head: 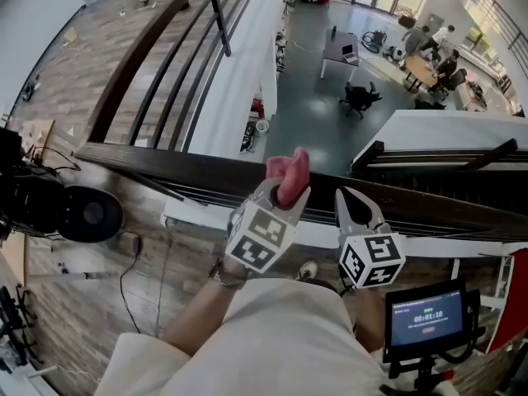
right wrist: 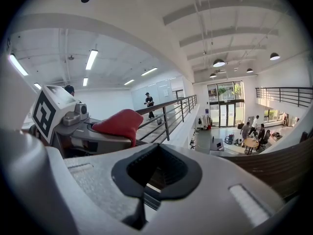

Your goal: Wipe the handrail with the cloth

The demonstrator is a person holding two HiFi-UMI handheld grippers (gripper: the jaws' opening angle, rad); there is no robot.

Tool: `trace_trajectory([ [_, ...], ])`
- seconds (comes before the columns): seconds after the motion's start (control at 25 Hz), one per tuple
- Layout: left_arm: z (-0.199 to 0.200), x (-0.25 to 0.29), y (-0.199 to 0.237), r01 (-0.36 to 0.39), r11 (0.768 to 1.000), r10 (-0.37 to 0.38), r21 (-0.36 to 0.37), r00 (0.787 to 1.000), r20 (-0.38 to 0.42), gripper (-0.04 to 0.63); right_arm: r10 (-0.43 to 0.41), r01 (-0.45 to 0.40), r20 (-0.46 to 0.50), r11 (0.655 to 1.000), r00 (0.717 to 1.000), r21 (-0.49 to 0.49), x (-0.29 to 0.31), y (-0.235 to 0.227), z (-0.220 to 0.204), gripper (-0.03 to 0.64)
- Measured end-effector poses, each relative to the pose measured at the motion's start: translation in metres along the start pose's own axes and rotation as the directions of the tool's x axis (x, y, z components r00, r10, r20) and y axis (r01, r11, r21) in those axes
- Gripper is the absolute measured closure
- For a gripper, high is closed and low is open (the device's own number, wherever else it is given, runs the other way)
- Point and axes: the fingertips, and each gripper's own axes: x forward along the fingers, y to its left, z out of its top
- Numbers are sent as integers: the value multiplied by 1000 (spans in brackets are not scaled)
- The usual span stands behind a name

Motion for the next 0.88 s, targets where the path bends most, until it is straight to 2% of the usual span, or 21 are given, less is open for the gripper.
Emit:
trace_trajectory([
  [0.28, -10, -7, 7, 11, 1000, -11, -26, 1000, -13, 561, 3, -3, 1, 1000, 1000, -10, 8, 14, 7, 614],
  [0.68, -1, -17, 18, 24, 1000, -24, 0, 1000, -18, 561, -7, 6, 8, 1000, 1000, 2, 12, 15, 15, 614],
  [0.88, 0, -19, 21, 18, 1000, -19, -12, 1000, -19, 561, -5, 5, 9, 1000, 1000, 5, 12, 12, 15, 614],
])
